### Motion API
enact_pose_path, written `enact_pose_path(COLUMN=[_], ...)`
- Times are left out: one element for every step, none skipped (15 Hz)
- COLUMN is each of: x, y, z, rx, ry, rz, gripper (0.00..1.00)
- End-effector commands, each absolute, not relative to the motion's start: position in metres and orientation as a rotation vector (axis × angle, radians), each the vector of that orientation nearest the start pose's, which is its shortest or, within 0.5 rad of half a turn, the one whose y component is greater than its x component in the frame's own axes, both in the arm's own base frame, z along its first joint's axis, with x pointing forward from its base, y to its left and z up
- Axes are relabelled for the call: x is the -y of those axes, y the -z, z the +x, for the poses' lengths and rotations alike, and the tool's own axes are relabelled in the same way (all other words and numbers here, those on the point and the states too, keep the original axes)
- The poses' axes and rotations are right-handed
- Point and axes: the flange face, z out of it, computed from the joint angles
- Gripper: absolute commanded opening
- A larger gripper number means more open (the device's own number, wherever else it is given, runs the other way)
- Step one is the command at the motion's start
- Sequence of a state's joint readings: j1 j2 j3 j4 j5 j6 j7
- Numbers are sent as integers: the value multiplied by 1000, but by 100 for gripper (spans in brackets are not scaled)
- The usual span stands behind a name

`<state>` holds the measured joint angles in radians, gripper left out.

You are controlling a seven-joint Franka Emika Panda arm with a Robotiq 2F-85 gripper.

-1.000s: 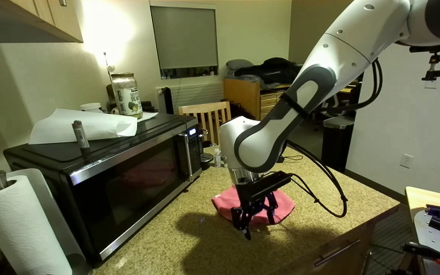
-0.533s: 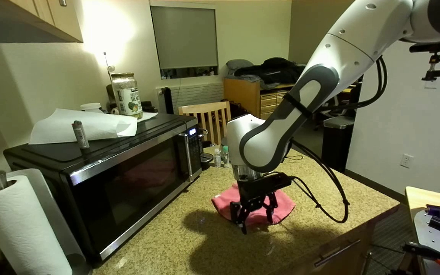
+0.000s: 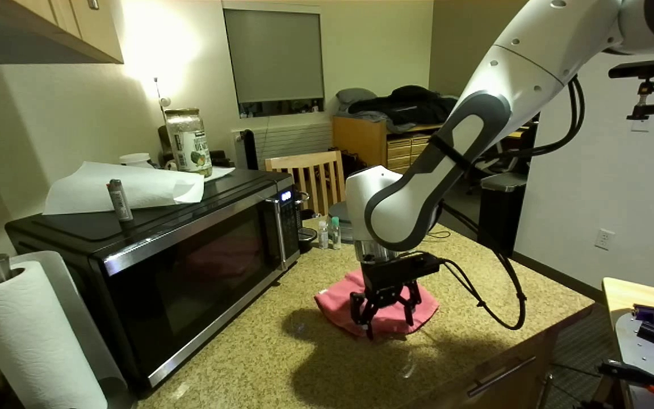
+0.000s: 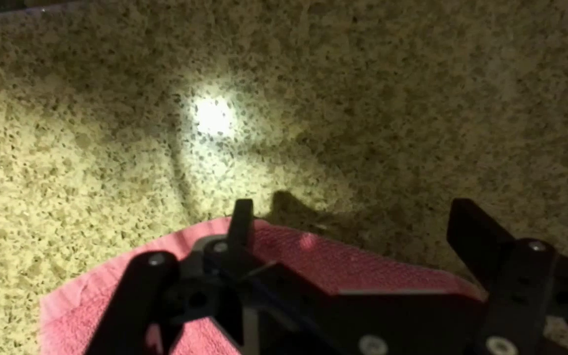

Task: Spread the cloth on the table

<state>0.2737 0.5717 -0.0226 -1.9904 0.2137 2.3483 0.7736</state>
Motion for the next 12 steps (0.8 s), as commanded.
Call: enact_pose_path(x=[-143, -142, -142, -139, -135, -130, -125, -120, -114, -110, -106, -103], y=[-162, -162, -162, -162, -163, -164, -165, -166, -168, -170, -172, -172], z=[555, 556, 557, 559, 562, 565, 567, 570, 572, 575, 577, 580], rx=[-1132, -1144, -1148, -1155, -1162, -1166, -1172, -1181, -1187, -1194, -1195, -1194], ry=[-336, -330, -324, -318, -310, -302, -290, -283, -272, -260, -247, -237], rz=[-2917, -2914, -2910, -2901, -2894, -2891, -2892, -2889, -2891, -2893, -2900, -2907], gripper=[100, 100, 100, 100, 100, 100, 100, 100, 100, 100, 100, 100])
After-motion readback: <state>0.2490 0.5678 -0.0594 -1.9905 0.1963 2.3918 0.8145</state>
